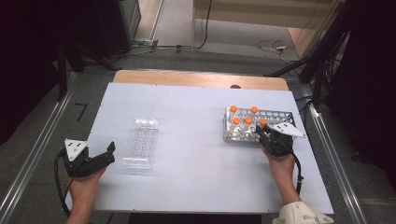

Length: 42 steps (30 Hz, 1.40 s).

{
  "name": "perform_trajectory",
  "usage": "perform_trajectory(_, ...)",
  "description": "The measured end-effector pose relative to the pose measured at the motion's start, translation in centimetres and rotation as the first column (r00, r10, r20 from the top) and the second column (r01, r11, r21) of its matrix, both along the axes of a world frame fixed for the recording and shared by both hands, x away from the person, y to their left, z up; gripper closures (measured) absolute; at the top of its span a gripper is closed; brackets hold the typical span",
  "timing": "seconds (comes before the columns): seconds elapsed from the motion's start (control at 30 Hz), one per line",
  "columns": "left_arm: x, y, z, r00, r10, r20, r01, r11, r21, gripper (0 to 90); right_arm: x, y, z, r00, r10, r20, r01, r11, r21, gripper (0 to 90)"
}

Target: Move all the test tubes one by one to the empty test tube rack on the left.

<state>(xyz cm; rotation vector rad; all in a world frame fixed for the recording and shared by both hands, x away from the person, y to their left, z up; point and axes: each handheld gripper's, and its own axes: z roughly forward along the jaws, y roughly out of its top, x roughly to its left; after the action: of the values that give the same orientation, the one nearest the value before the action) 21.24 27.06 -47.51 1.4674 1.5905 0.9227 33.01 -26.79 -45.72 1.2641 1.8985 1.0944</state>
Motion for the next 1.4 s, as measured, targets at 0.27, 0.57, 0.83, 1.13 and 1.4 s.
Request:
perform_trajectory(0.27,0.1,-0.1,0.0,1.0,-0.004,-0.007,0.004,1.0,0.002,5.6,-0.1,0.0,0.0,0.9999,-0.007,0.015,0.007,1.0,-0.007,71.5)
perform_trajectory(0.57,0.4,0.1,1.3,0.9999,-0.014,-0.003,0.013,0.9995,-0.028,5.6,-0.7,-0.1,1.7,0.9967,-0.01,0.08,0.01,1.0,0.009,71.8)
perform_trajectory(0.83,1.0,-0.4,2.9,0.9989,-0.042,0.021,0.042,0.9985,-0.034,5.6,-1.4,-0.3,3.4,0.9929,-0.01,0.119,0.006,0.999,0.035,71.8)
perform_trajectory(1.13,1.9,-1.6,4.7,0.9934,-0.101,0.055,0.103,0.9937,-0.043,6.4,-2.9,-0.1,4.4,0.9922,0.016,0.124,-0.02,0.999,0.03,71.9)
perform_trajectory(1.4,2.1,-3.9,5.0,0.9824,-0.176,0.062,0.178,0.9838,-0.024,6.4,-4.3,0.5,4.6,0.9919,0.051,0.116,-0.055,0.998,0.028,72.0)
